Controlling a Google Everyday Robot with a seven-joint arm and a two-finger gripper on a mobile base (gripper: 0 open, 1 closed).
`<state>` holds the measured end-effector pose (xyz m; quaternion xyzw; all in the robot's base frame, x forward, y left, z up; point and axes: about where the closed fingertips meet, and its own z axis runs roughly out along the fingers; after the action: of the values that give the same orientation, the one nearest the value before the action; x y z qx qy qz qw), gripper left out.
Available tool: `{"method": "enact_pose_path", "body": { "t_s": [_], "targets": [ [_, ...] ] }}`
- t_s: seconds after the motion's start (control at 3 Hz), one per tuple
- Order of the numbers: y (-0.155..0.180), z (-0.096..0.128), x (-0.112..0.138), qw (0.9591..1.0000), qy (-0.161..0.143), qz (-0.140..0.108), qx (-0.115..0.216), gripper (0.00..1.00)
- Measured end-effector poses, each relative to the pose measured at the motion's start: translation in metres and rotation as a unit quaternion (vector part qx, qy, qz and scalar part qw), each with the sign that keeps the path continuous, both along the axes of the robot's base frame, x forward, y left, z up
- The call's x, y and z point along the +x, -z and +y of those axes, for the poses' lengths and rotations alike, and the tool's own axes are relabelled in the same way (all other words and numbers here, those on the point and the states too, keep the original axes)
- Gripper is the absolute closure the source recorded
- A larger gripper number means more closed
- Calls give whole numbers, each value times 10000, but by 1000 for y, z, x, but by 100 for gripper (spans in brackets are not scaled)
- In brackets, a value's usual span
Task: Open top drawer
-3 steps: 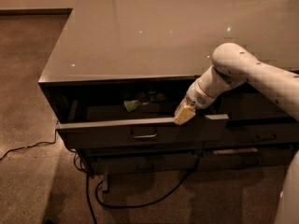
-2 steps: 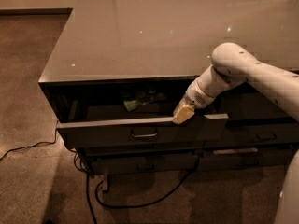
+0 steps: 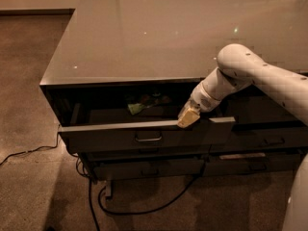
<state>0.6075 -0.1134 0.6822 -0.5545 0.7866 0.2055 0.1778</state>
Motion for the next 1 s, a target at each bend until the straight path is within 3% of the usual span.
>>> {"method": "enact_pose_path", "body": {
  "t_s": [0.67, 1.0],
  "targets": [
    [0, 0, 0, 10000, 0, 1, 0, 0],
    [0, 0, 0, 10000, -1, 1, 1, 0]
  ]
}}
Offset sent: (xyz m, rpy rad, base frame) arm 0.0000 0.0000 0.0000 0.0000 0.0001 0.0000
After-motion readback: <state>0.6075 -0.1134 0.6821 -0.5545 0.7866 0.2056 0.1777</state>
